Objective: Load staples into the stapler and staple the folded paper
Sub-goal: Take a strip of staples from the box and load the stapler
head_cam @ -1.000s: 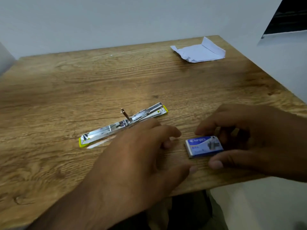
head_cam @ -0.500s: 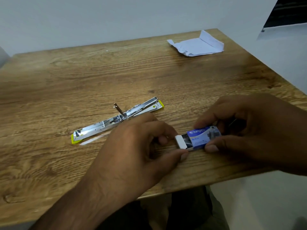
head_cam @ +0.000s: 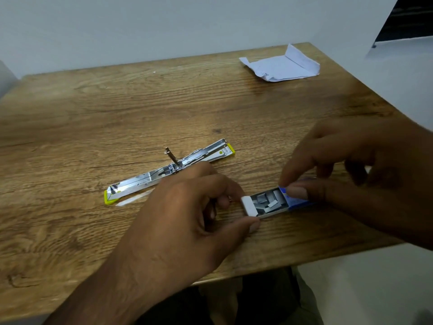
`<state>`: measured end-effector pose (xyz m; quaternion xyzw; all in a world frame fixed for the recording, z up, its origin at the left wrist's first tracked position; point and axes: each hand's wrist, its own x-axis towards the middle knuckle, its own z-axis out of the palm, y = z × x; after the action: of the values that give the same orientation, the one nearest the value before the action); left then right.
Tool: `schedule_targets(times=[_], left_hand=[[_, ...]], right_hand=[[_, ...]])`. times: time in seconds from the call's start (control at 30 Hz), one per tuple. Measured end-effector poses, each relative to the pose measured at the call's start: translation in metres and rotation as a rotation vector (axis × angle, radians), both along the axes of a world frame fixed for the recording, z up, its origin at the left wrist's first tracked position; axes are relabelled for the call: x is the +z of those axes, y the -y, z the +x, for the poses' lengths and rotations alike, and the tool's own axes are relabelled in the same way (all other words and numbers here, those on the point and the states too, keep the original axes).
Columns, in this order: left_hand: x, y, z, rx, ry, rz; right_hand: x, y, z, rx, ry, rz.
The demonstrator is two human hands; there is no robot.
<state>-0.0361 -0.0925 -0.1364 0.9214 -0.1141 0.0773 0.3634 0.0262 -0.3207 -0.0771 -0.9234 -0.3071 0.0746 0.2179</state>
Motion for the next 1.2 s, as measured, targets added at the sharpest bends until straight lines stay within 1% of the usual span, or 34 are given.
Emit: schedule_targets(times=[0.17,0.37,0.73,0.93,1.03,1.1,1.13,1.2], left_hand=[[0.0,0.0,-0.001,-0.019,0.017,-0.007],[0.0,-0.001,0.0,-0.06,0.045,-0.022],[-0.001,-0.005,0.0,-0.056,0.066,-0.05],[-0.003,-0.005,0.001,-0.081,0.082,-0.064],[-0.003,-0.005,0.001,-0.087,0.09,-0.069],[-0.003,-0.005,0.0,-0.084,0.094,-0.07],[-0.003,-0.005,0.0,-0.084,0.093,-0.073],[-0.004,-0.005,0.0,-0.087,0.089,-0.085]], right_hand=[[-0.006,-0.021,-0.004,0.075,-0.031,-0.117],[-0.002,-0.024,-0.006,0.046,-0.08,-0.109],[0.003,-0.031,-0.009,0.038,-0.052,-0.18],[0.006,-0.043,-0.012,0.04,-0.042,-0.285],[0.0,-0.046,-0.011,0.009,0.003,-0.246],[-0.008,-0.043,-0.011,-0.019,-0.017,-0.154],[-0.013,-0.042,-0.009,-0.023,0.013,-0.165],[-0.018,-0.042,-0.004,-0.017,0.108,-0.264]])
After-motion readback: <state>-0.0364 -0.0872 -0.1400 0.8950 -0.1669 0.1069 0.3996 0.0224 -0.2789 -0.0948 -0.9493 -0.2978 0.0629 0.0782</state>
